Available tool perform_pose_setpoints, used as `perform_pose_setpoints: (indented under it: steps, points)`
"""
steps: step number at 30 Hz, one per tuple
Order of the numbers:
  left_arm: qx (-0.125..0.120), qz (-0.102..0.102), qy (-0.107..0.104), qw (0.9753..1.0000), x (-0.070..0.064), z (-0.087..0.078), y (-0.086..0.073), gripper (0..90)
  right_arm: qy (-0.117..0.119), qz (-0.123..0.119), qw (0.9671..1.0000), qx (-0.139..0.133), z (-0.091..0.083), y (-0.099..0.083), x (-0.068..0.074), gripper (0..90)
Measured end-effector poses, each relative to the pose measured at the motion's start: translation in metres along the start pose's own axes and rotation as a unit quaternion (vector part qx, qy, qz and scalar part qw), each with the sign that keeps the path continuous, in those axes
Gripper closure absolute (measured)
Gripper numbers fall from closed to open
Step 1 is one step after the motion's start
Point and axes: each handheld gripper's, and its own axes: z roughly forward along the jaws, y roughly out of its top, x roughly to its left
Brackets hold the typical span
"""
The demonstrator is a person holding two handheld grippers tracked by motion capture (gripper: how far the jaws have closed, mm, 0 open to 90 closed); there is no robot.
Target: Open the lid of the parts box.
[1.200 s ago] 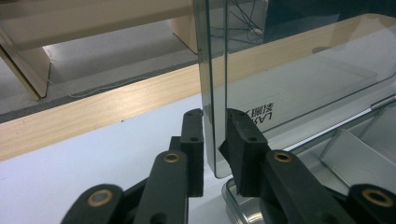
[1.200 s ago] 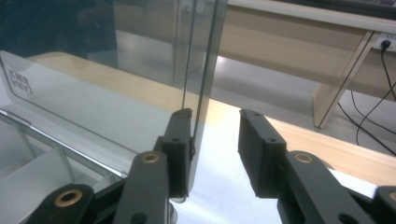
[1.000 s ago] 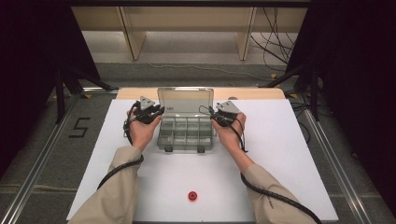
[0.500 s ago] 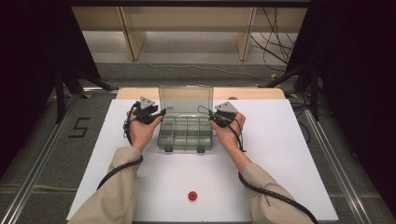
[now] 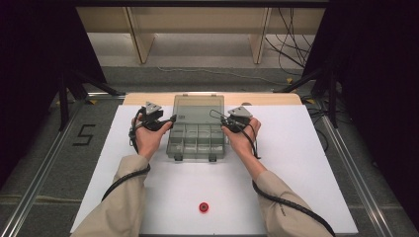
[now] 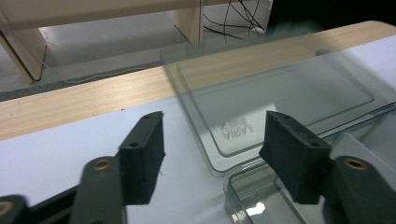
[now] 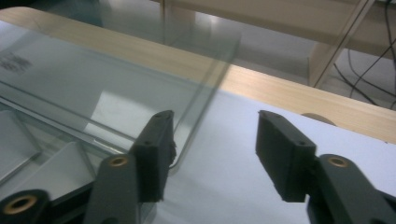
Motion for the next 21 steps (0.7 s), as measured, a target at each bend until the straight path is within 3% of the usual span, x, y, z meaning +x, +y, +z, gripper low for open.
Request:
perform_pose_setpoints:
  steps: [2,3,7,11,16,18,21]
  points:
    - [-0.002,-0.003,-0.008,1.0000,0.000,-0.003,0.001,25.5,0.020,0.004,0.9998,-0.003,-0.005,0.002,-0.004,29.5]
    - [-0.002,0.005,-0.013,0.9999,0.000,-0.008,0.003,21.8,0.027,0.002,0.9996,0.004,-0.008,0.002,-0.005,26.3]
    - [-0.005,0.006,-0.029,0.9996,-0.001,-0.019,0.008,8.5,0.056,-0.006,0.9984,0.003,-0.020,0.004,-0.013,18.4]
    - [0.000,0.013,-0.035,0.9993,-0.005,-0.033,0.010,1.7,0.088,-0.001,0.9961,0.004,-0.036,0.004,-0.019,15.7]
    - [0.008,0.031,-0.052,0.9981,-0.016,-0.052,0.006,0.4,0.105,-0.005,0.9944,0.004,-0.057,0.001,-0.024,15.5]
    - [0.011,0.037,-0.061,0.9974,-0.022,-0.060,0.003,0.3,0.107,-0.021,0.9940,0.001,-0.067,-0.001,-0.027,15.4]
    - [0.009,0.044,-0.073,0.9964,-0.030,-0.073,-0.002,0.3,0.117,-0.015,0.9930,-0.002,-0.081,-0.007,-0.028,15.4]
